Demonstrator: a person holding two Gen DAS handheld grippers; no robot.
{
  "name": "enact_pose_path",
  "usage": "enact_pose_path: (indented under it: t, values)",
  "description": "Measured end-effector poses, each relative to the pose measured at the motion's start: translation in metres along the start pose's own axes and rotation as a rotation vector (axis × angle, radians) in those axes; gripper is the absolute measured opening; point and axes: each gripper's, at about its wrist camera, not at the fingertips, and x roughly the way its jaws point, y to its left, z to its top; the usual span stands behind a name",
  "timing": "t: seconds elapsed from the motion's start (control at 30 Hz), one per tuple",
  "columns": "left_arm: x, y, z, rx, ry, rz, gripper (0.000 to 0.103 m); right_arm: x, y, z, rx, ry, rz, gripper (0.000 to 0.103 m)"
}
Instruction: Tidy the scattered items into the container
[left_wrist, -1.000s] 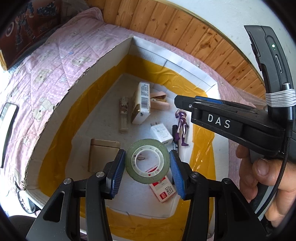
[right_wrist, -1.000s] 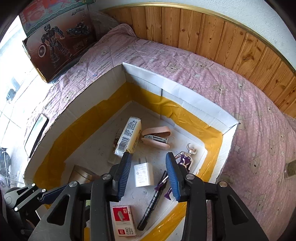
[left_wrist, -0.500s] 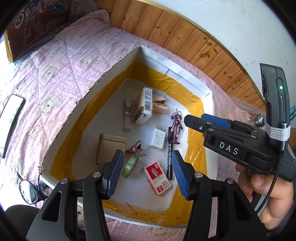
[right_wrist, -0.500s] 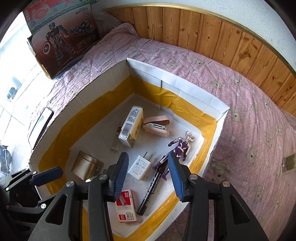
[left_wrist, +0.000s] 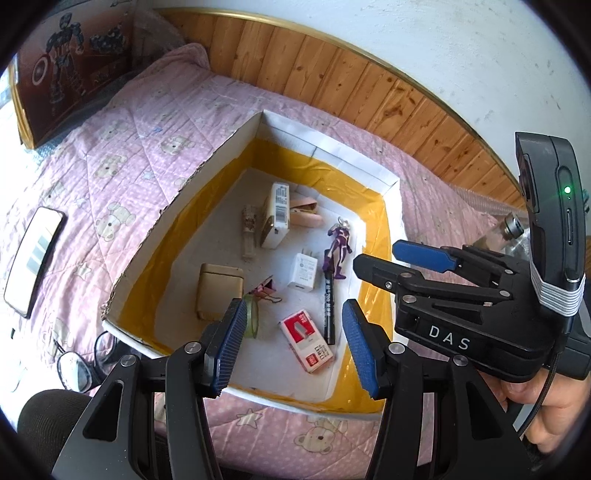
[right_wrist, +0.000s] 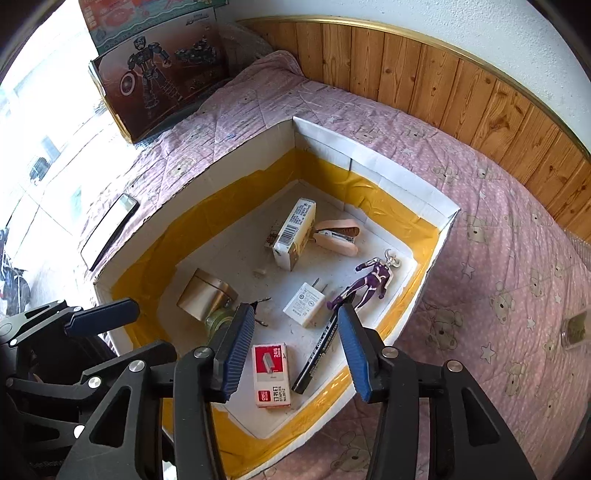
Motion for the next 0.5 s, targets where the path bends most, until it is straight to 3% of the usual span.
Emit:
enact_pose_path:
  t: [0.37,0.5]
  values:
    - [-0.021,-0.018,-0.021,0.065,0.001,0.035,0.057,-0.019,0.006,-0.025,-0.115,0.033,-0.001,0.052]
    - [-0.026,-0.023,-0.031,0.087,0.000,0.057,0.062,-0.024,0.011,-0.034,-0.169,0.050,-0.003,0.054]
